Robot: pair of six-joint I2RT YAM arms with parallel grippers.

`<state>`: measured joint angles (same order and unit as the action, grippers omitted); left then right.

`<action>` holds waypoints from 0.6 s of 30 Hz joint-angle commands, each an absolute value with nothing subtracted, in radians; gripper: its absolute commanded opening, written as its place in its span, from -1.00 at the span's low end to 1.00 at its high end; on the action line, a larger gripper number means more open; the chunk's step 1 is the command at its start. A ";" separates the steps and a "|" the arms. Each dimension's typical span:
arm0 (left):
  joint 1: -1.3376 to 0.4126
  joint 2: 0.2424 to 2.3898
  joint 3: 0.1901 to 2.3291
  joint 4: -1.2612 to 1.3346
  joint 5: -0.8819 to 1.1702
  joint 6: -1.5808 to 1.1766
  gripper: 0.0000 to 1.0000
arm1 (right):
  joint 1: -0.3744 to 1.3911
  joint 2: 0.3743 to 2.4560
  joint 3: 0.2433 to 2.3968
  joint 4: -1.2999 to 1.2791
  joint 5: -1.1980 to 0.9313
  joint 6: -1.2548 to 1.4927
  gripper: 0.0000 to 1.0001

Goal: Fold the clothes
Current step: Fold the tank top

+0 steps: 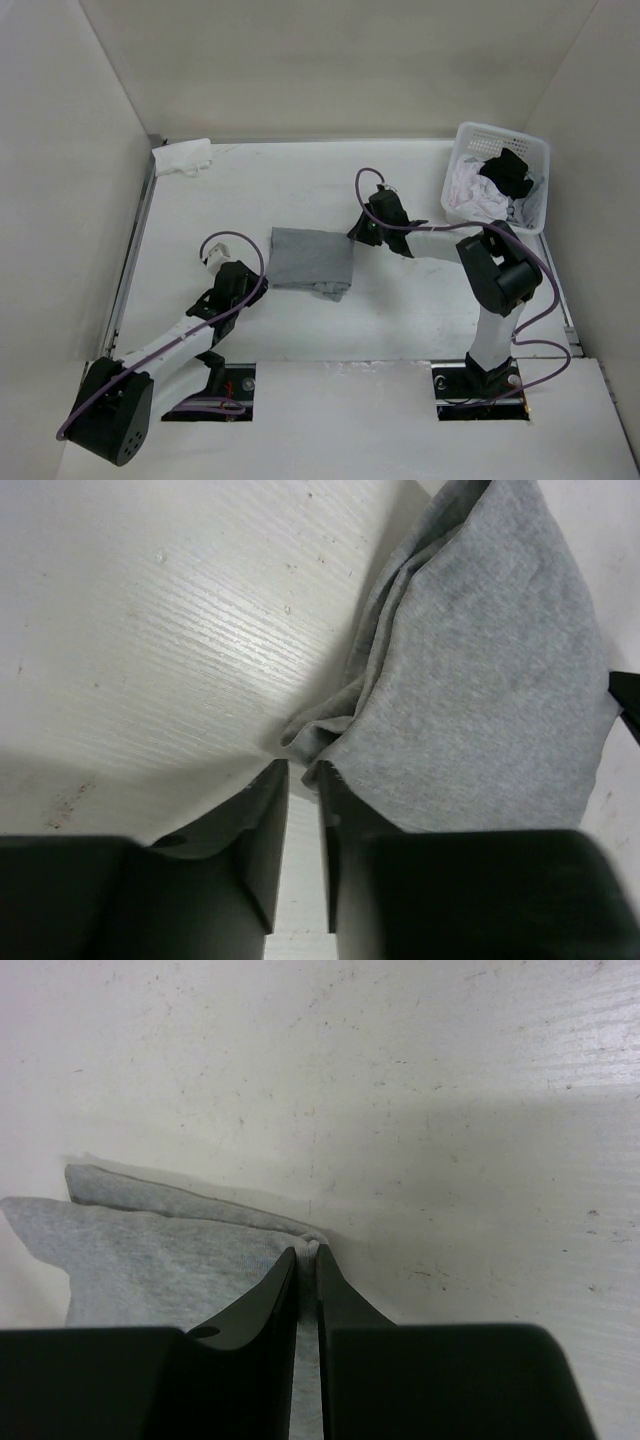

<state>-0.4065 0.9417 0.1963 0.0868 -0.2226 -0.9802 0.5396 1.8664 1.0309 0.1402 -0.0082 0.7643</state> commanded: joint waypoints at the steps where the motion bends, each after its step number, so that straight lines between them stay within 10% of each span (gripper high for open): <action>1: -0.410 0.930 0.192 0.097 -0.212 -1.000 -0.56 | 0.533 1.838 1.040 0.189 -0.009 0.765 -0.77; 6: -0.429 0.752 0.230 -0.035 -0.245 -1.000 -0.30 | 0.533 1.747 1.013 0.181 0.011 0.758 -0.22; 12: -0.545 0.690 0.386 -0.109 -0.377 -0.960 -0.63 | 0.564 1.557 0.904 0.178 0.106 0.749 -0.02; 18: -0.644 1.113 0.570 0.188 -0.336 -0.921 -0.61 | 0.671 1.479 0.805 0.170 0.042 0.755 -0.81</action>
